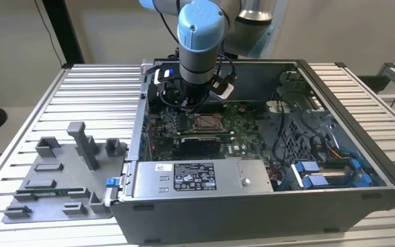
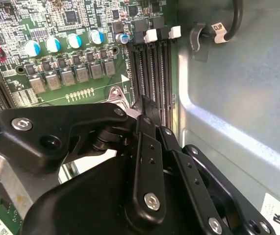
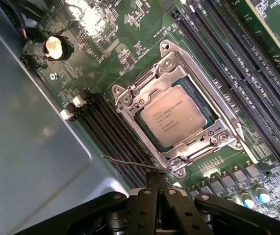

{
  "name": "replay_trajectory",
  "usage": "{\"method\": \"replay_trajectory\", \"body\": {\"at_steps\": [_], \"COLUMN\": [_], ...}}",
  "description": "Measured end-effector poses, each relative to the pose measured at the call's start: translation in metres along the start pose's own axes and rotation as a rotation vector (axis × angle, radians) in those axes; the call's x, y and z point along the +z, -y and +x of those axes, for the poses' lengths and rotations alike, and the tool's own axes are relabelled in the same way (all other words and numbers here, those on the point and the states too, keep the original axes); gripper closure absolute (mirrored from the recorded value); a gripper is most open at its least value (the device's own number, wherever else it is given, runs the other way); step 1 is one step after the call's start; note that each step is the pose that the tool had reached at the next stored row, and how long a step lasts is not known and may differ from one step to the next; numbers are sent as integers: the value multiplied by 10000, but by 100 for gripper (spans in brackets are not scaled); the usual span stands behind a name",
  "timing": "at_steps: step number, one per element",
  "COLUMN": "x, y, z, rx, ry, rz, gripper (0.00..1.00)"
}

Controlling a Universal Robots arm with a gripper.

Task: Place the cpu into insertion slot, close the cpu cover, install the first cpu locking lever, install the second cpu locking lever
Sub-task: 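Install the first cpu locking lever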

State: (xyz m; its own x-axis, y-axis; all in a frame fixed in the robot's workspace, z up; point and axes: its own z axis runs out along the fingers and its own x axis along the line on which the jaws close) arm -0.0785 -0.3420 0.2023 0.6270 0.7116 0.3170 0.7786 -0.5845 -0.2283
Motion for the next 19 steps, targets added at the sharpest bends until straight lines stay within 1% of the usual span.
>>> {"method": "replay_trajectory", "body": {"at_steps": [12,19], "x": [19,38], "y": [-72,-96], "z": [54,67], "rx": [-1,-5], "ry": [2,5], "rz": [-1,0], "gripper": [100,100]}}
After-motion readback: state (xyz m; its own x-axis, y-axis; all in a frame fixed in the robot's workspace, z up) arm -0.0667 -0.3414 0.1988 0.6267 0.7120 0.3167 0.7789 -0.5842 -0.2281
